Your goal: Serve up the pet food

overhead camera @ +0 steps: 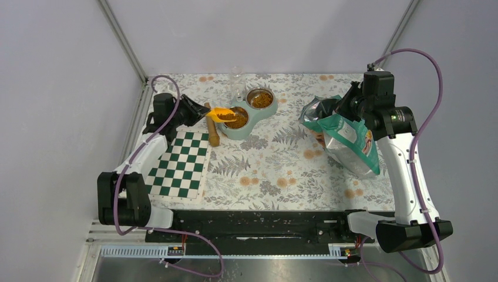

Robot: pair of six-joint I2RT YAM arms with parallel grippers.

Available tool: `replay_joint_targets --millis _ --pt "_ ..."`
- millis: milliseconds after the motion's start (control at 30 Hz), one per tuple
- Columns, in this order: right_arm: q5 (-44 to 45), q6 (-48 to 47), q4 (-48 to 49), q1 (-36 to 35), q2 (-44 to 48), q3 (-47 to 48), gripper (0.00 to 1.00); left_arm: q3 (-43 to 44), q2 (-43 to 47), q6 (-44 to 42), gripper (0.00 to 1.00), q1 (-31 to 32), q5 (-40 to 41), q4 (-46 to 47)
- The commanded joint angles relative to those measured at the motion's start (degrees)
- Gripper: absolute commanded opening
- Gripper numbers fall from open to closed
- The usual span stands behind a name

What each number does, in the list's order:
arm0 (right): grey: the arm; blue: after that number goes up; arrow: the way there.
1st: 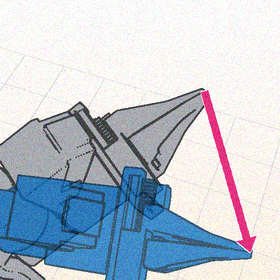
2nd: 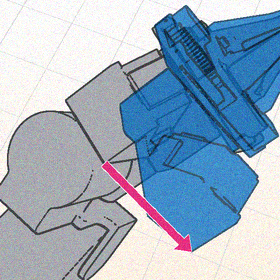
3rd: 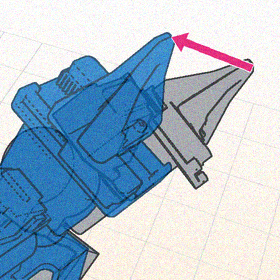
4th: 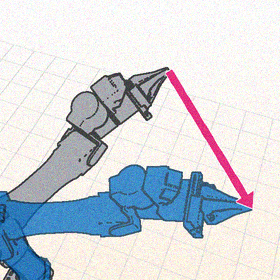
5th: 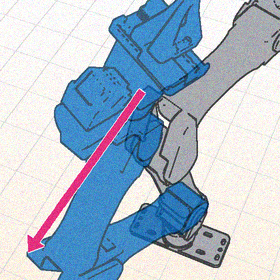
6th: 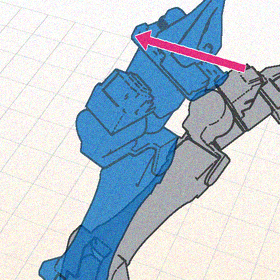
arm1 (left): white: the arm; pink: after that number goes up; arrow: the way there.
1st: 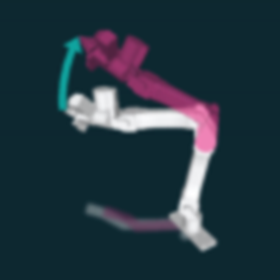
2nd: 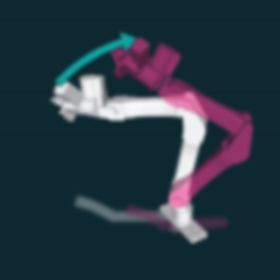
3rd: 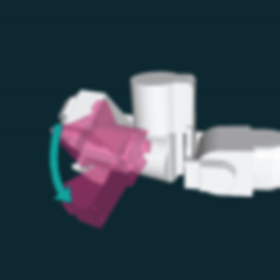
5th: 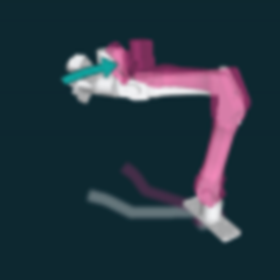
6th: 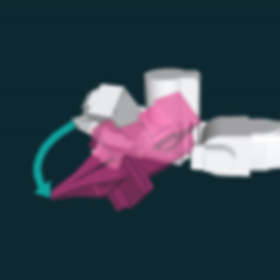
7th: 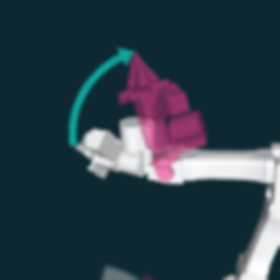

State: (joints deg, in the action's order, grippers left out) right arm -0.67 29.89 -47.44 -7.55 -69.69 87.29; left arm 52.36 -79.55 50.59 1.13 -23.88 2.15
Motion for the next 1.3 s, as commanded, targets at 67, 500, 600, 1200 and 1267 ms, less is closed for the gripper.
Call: replay_joint_targets --millis 67,500,600,1200,1267 --pt "-1.4 0.9 5.4 0.1 2.7 3.2 0.00 8.1 1.0 -12.1 0.00 5.9 12.1 -6.1" --pt "-1.3 0.9 5.4 0.1 2.8 3.1 0.00 12.9 2.3 -21.5 0.00 14.5 29.0 -11.8" --pt "-1.5 0.9 5.5 0.1 2.8 3.1 0.00 14.0 3.0 -20.9 0.00 15.4 27.4 -12.2" --pt "-7.5 2.7 6.0 0.1 1.9 1.5 0.00 14.1 4.1 -8.2 0.00 28.8 -12.3 20.8" --pt "-8.4 2.8 6.2 0.1 1.9 1.3 0.00 13.9 2.6 -6.0 0.00 30.7 -12.1 23.8"
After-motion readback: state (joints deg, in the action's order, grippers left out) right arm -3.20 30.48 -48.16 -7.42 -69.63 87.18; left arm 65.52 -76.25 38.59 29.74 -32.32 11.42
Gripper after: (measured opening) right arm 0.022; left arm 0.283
